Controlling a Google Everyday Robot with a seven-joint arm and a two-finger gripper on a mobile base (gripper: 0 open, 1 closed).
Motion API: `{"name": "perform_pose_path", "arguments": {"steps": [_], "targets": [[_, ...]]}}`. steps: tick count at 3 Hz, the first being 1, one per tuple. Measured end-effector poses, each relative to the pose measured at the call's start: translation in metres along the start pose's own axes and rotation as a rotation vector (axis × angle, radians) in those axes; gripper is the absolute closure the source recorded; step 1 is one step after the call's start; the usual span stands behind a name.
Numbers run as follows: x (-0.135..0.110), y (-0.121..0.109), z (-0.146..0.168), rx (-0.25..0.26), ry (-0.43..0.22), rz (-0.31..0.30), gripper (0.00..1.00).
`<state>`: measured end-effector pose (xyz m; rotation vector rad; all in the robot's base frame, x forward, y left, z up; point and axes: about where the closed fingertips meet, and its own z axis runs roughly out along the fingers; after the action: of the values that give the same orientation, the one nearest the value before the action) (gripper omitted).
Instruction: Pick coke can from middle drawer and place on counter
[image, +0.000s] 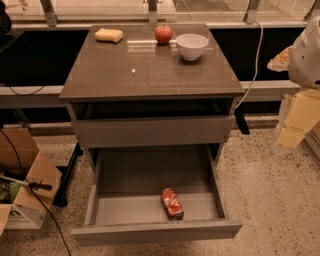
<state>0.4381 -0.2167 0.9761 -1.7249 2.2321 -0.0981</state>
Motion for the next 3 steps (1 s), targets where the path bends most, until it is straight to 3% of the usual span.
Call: {"name": "perform_pose_path", "arguments": {"steps": [2, 3], "targets": [[-0.007, 0.001, 0.019, -0.012, 0.019, 0.009, 0.00], [-0.002, -0.008, 0.051, -0.040, -0.003, 0.103, 0.00]]}}
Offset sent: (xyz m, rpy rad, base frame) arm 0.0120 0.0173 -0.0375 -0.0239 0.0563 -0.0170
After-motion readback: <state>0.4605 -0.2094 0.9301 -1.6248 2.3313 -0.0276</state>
